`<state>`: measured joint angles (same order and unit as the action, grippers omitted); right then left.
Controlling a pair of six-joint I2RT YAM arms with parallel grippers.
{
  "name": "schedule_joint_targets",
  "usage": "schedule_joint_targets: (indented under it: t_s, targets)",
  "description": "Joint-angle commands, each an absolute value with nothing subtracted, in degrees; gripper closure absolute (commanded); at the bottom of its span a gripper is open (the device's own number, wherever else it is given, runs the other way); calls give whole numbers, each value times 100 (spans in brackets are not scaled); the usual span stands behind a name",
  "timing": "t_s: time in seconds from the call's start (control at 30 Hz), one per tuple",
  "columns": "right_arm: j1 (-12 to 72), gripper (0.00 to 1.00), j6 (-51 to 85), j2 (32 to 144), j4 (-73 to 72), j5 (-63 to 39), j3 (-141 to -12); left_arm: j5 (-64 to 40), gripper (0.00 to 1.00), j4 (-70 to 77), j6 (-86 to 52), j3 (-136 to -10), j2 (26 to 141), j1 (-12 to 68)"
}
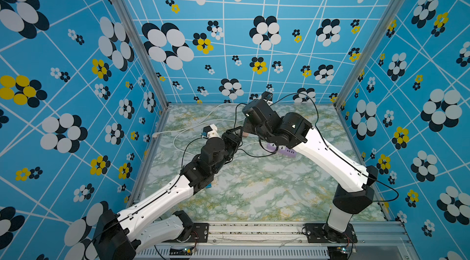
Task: Charge mp3
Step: Insert the charging cable into the plug.
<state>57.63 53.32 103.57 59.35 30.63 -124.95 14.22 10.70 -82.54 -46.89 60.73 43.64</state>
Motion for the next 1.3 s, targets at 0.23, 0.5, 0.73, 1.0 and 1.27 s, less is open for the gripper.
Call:
schedule_joint_targets:
  t_s: [0.23,0.5,0.73,1.0,1.27]
  targets:
    - [5923,100,5160,10539,6004,3304,-12182,1399,100,1547,-8235,-5060,6082,4419]
    - [5923,100,5020,10572,5911,3506,-12146,1345,100,1667,-8279,-5019,6100,4455]
    - [5924,100,4973,10538,5836,3472,-11876,1415,100,1618,-8253,-5061,6039,4452]
    - [6032,100,5025,10503,5638,3364,-11761,1480,100,1602,-8302,-5093,6047,4454]
    - [6237,100,5282,10620,5704,3289,-11663,1560,100,1718,-8420,-5330,6228,4399]
